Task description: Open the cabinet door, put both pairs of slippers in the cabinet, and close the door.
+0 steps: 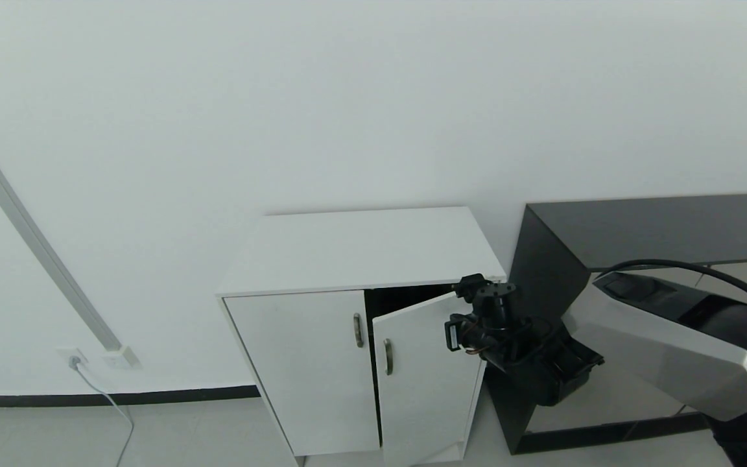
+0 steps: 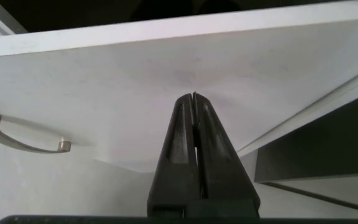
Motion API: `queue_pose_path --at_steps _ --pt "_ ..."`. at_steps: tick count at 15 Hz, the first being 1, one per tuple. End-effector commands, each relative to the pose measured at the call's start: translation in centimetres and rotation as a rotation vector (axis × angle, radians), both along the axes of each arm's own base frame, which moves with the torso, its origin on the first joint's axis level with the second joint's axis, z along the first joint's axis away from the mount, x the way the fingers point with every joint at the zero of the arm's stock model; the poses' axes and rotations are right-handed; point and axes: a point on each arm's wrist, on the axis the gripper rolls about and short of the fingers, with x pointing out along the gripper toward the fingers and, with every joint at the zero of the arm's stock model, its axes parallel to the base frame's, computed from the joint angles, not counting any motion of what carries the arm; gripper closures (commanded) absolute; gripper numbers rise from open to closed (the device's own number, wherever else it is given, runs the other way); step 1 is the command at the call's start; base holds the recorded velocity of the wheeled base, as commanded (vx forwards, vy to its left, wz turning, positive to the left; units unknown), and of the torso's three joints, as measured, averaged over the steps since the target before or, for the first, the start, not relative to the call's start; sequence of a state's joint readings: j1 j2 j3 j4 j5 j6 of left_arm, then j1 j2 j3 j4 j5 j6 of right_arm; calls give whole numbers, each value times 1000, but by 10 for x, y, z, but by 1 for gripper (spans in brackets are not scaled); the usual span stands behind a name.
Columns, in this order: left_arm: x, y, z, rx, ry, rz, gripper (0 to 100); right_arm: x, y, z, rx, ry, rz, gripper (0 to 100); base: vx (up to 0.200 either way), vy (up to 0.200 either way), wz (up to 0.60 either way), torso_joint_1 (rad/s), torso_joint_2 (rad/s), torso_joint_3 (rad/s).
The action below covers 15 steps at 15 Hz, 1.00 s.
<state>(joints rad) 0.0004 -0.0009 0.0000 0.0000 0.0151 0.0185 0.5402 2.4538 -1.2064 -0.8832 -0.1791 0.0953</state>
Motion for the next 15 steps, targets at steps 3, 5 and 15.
queue_pose_path --at_steps 3,5,15 --pt "0 0 0 0 1 0 100 8 -1 -3 2 -3 -11 100 0 0 0 0 0 0" --pt "0 0 0 0 1 1 100 12 -1 -4 1 -2 -14 100 0 0 0 0 0 0" --pt "0 0 0 0 1 1 100 25 1 -2 11 -18 -24 100 0 0 0 0 0 0"
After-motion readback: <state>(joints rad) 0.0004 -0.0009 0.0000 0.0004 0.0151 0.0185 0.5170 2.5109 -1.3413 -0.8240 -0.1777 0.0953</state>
